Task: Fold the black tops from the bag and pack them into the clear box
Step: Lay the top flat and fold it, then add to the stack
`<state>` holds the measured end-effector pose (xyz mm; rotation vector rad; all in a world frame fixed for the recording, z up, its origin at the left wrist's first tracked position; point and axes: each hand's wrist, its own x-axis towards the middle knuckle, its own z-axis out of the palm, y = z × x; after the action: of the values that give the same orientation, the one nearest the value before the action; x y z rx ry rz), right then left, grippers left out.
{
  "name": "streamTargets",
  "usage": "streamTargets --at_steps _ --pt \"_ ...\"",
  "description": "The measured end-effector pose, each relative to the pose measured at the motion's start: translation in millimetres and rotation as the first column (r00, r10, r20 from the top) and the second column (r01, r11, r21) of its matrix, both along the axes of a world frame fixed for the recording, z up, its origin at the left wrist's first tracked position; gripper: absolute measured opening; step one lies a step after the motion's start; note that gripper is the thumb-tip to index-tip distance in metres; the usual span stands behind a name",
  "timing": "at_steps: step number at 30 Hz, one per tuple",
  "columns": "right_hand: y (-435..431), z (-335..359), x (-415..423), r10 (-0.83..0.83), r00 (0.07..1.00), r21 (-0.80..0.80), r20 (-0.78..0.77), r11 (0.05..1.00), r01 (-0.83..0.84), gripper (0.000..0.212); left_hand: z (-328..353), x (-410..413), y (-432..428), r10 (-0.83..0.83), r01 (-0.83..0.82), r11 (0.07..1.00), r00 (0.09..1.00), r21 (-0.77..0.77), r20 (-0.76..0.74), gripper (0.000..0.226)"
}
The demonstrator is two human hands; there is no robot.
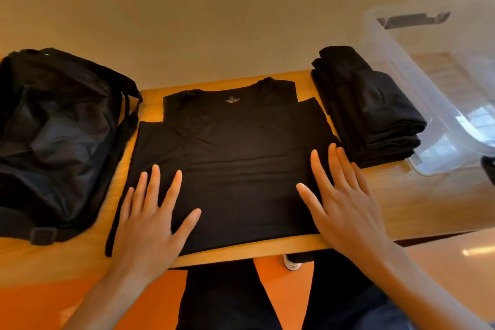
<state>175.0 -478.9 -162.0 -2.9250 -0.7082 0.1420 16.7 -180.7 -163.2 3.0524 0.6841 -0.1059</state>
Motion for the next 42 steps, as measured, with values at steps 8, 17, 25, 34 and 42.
streamTargets --at_steps 8,17,25,34,42 --pt "86 29 22 0.134 0.99 0.076 0.032 0.988 -0.137 0.071 30 81 2 -0.125 0.14 0.989 0.966 -0.051 0.226 0.08" --pt "100 5 122 0.027 0.998 -0.06 -0.054 0.998 -0.03 0.072 5 124 78 -0.029 0.03 0.997 0.999 -0.07 0.022 0.086" --pt "119 27 147 0.07 0.998 -0.016 -0.003 0.997 -0.07 0.069 22 148 91 0.015 0.013 0.981 0.989 -0.192 0.144 0.078" --pt "150 41 222 0.044 0.998 0.082 -0.043 0.996 -0.041 0.035 27 214 131 0.015 0.073 0.951 0.961 -0.302 0.278 0.049" --pt "166 60 246 -0.064 0.912 0.178 -0.405 0.973 0.147 0.027 42 240 143 0.138 -0.008 0.836 0.971 -0.548 0.196 0.011"
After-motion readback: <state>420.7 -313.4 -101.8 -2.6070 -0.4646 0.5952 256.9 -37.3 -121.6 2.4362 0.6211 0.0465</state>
